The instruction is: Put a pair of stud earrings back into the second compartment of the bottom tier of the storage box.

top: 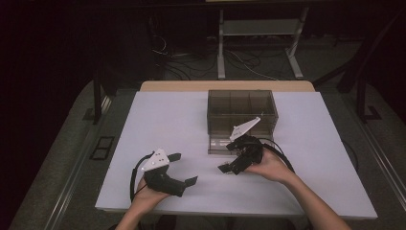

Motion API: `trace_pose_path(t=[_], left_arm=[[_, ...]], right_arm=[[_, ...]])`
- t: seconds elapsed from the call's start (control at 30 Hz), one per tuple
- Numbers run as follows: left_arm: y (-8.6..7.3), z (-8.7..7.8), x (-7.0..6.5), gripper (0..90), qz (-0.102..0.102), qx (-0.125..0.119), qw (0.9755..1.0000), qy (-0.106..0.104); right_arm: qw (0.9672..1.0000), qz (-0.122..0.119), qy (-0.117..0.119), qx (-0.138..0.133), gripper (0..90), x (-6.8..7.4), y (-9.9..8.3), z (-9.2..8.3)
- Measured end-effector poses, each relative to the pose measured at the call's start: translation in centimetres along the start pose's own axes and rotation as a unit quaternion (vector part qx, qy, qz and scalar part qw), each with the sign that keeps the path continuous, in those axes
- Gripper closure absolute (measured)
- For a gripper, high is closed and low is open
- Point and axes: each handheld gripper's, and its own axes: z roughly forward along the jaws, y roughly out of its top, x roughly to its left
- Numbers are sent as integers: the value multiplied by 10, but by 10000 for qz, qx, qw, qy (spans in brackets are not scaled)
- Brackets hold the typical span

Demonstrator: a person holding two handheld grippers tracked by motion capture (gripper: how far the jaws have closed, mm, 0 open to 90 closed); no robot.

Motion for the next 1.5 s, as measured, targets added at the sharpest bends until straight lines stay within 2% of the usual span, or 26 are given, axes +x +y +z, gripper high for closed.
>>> trace_pose_path(t=[0.1,0.17,0.47,0.73,0.77,0.83,0.9,0.93,1.03,1.2,1.5], left_arm=[[0,0,0,0,6,3,10000,-3],[0,0,0,0,14,8,10000,-6],[0,0,0,0,14,20,10000,-9],[0,1,0,0,11,24,10000,-14],[0,1,0,0,14,26,10000,-16],[0,1,0,0,15,28,10000,-19],[0,1,0,0,14,26,10000,-20],[0,1,0,0,17,28,10000,-21],[0,0,0,0,22,37,10000,-24],[0,0,-1,0,37,48,10000,-32],[0,1,-1,0,46,63,10000,-34]], right_arm=[[10000,-25,41,55,75,1,0,4],[9998,-159,14,117,75,1,-1,6],[9990,-275,158,313,76,3,-2,14],[9967,-405,242,659,80,6,-5,21],[9964,-437,220,693,144,6,-5,22],[9959,-426,270,745,159,6,-7,22],[9957,-456,201,780,167,5,-8,23],[9956,-465,149,796,239,6,-9,24],[9953,-462,123,838,261,7,-12,25],[9947,-446,-15,922,357,6,-18,27],[9939,-539,-175,943,587,11,-19,28]])
